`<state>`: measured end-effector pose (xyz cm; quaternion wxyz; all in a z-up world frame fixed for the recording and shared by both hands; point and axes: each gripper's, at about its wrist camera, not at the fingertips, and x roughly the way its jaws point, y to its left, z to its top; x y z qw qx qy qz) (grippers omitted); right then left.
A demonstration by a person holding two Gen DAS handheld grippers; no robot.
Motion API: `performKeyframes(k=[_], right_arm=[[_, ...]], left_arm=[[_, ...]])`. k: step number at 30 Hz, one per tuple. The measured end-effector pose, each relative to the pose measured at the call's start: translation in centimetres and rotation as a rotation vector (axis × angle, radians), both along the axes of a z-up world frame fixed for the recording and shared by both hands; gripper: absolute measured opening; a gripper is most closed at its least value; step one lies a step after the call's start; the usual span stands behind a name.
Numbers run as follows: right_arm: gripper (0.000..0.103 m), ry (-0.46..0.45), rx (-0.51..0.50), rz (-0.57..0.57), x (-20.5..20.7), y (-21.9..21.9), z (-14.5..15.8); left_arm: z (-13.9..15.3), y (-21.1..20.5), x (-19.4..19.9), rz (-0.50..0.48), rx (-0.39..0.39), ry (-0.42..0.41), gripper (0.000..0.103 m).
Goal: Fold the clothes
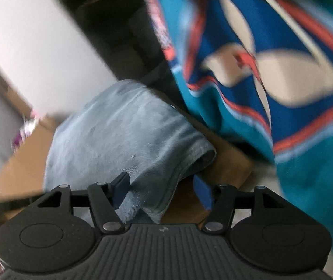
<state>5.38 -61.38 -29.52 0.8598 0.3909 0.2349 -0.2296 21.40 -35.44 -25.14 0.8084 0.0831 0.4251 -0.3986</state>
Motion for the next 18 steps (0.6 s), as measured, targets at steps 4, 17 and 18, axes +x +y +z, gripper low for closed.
performKeyframes(k=[4,17,18], right_arm=[[0.068,-0.062,0.082,-0.059,-0.3,0.1,-1.7],[0.032,-0.185,0.279,-0.032,-0.5,0.0,-4.0],[0.031,-0.185,0.288,-0.026,-0.6,0.1,-4.0]], left_arm=[[-0.8,-0.2,-0.8,-0.011,-0.01,0.053,0.051],[-1.4,1.7,-2.6,-0.006,-0.054,0.145,0.025],[-1.4,1.8,-2.6,-0.004,-0.055,0.149,0.024]])
